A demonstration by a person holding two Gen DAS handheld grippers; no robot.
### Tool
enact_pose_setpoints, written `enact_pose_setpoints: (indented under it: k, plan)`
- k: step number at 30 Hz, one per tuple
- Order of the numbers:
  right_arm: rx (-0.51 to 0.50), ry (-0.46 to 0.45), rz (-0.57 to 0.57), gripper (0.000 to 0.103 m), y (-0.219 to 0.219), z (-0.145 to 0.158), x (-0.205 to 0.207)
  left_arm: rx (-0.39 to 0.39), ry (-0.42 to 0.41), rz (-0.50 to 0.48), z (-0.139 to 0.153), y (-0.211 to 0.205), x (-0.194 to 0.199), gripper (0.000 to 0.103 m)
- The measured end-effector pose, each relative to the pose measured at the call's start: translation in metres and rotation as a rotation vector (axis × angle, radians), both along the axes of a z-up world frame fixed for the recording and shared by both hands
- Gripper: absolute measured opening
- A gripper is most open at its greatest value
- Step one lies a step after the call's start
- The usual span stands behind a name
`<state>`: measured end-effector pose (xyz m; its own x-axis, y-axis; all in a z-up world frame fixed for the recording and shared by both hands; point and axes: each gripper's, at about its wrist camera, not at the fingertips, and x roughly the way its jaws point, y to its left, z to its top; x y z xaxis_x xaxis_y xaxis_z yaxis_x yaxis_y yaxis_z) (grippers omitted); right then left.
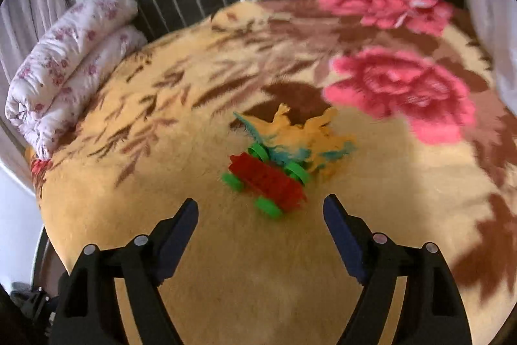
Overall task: Collect trash
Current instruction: 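Grasp the red toy car with green wheels with the right gripper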
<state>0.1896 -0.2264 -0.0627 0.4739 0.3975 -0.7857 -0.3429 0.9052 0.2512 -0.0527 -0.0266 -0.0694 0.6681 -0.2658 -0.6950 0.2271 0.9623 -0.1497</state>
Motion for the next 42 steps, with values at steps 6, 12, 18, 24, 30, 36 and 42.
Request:
enact_pose_setpoints:
  k: [6, 12, 18, 24, 30, 36, 42]
  plan:
    - [0.06, 0.075, -0.001, 0.072, 0.009, -0.01, 0.023, -0.038, 0.035, 0.003, -0.012, 0.009, 0.009, 0.083]
    - [0.062, 0.098, 0.008, 0.069, 0.019, -0.016, 0.037, -0.066, 0.07, 0.006, -0.025, 0.013, 0.015, 0.083]
    - [0.057, 0.115, -0.017, 0.074, 0.027, -0.019, 0.049, -0.065, 0.071, 0.014, -0.026, 0.012, 0.016, 0.083]
    - [-0.075, 0.069, -0.07, 0.062, 0.041, -0.021, 0.044, -0.06, 0.078, 0.013, -0.028, 0.012, 0.014, 0.083]
    - [-0.025, 0.018, -0.087, 0.031, 0.029, -0.008, 0.024, -0.044, 0.05, 0.019, -0.02, 0.015, 0.007, 0.083]
    - [0.023, 0.063, -0.054, 0.023, 0.018, -0.013, 0.015, -0.081, 0.062, 0.021, -0.015, 0.018, 0.012, 0.083]
    - [-0.002, 0.056, -0.009, 0.02, 0.029, -0.012, 0.015, -0.083, 0.071, 0.036, -0.014, 0.016, 0.01, 0.083]
